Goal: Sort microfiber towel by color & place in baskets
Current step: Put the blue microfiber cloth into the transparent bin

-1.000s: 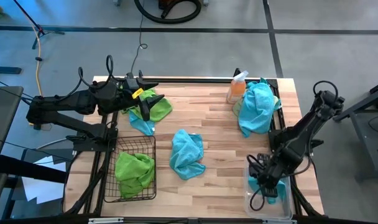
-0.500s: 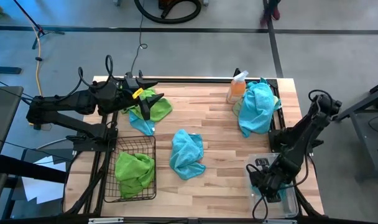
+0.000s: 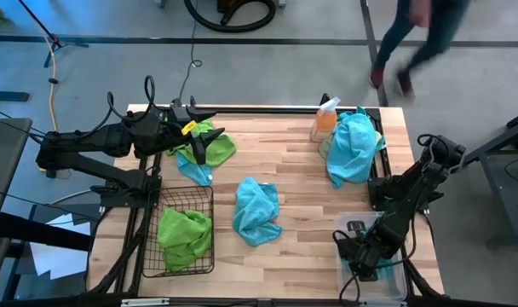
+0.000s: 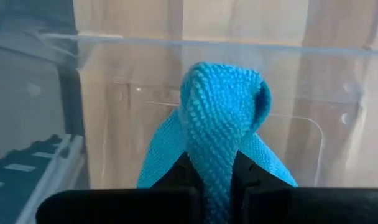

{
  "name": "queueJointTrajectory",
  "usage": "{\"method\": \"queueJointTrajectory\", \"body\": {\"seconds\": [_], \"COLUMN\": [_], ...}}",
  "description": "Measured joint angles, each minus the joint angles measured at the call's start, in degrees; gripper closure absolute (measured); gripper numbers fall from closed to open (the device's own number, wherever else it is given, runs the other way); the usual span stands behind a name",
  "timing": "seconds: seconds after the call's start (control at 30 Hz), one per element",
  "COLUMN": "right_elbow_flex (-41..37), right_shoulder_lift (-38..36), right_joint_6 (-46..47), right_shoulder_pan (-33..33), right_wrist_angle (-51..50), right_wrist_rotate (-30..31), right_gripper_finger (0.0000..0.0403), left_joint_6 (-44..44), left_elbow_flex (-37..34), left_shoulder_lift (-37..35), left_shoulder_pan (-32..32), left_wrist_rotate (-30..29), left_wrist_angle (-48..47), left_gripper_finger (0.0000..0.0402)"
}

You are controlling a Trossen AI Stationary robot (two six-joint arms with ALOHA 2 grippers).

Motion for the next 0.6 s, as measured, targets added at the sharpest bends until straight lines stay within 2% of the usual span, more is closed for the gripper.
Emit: {"method": "queueJointTrajectory", "body": {"seconds": [0.13, 0.27, 0.43, 0.6], "right_elbow_flex": [0.00, -0.02, 1.93, 4.28], "right_shoulder_lift": [0.00, -0.15, -0.11, -0.13], "right_joint_6": [4.07, 7.75, 6.25, 4.86], "right_shoulder_pan": [-0.16, -0.15, -0.15, -0.15], "right_wrist_angle": [0.16, 0.01, -1.44, -3.25], "right_wrist_rotate": [-1.21, -2.11, -3.72, -3.77], "right_gripper_finger": [0.0364, 0.0302, 0.0222, 0.0183], "left_joint_6": [0.06, 0.06, 0.08, 0.14], "left_elbow_flex": [0.01, 0.01, 0.01, 0.00], "left_shoulder_lift": [0.00, 0.00, 0.00, 0.00], "left_shoulder_pan": [0.00, -0.02, -0.02, -0.02], "left_wrist_rotate": [0.00, 0.00, 0.02, 0.02], "left_wrist_angle": [0.00, 0.00, 0.00, 0.01], "left_gripper_finger": [0.0151, 0.0151, 0.0151, 0.0151]}}
